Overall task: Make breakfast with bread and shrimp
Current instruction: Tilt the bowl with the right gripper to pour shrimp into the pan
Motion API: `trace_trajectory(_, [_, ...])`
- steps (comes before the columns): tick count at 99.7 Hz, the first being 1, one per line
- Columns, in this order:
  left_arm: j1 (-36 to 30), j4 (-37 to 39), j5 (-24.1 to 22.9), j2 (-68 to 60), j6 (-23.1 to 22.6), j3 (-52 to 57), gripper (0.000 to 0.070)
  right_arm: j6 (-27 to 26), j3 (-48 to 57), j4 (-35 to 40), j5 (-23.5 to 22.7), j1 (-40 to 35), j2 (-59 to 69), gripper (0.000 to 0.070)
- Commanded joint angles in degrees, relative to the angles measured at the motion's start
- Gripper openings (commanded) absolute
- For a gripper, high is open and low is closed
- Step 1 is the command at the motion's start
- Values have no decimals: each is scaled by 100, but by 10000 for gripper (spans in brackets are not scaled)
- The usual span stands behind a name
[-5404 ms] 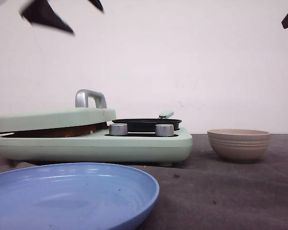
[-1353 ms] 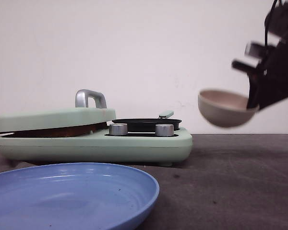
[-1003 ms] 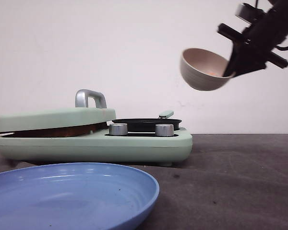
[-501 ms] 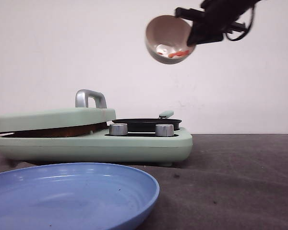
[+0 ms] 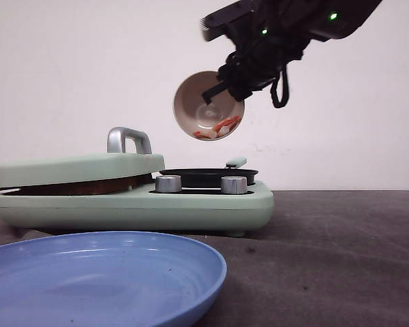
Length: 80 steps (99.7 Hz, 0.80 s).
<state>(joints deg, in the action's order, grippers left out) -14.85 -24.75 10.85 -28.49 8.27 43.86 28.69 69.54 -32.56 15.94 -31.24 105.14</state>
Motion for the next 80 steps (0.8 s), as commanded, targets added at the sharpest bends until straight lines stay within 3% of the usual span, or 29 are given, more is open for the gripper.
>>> trace_trajectory(1, [-7,2,33,-20,-74,44,510,909,120,-251,195,-94,179,0])
trace_trajectory(12, [-7,-7,33,-20,-85,44,509,1504,120,-553,254,-164,256,0])
trace_trajectory(26, [-7,2,31,-20,-140,44,509,1871,120,-1016,247,-149,319,0])
trace_trajectory(58, [-7,13,31,-20,-160,44,509,1853,120,-1467,205,57,323,0])
trace_trajectory(80, [-7,15,31,-20,-164,44,510,1373,120,-1436,282,114,323,0])
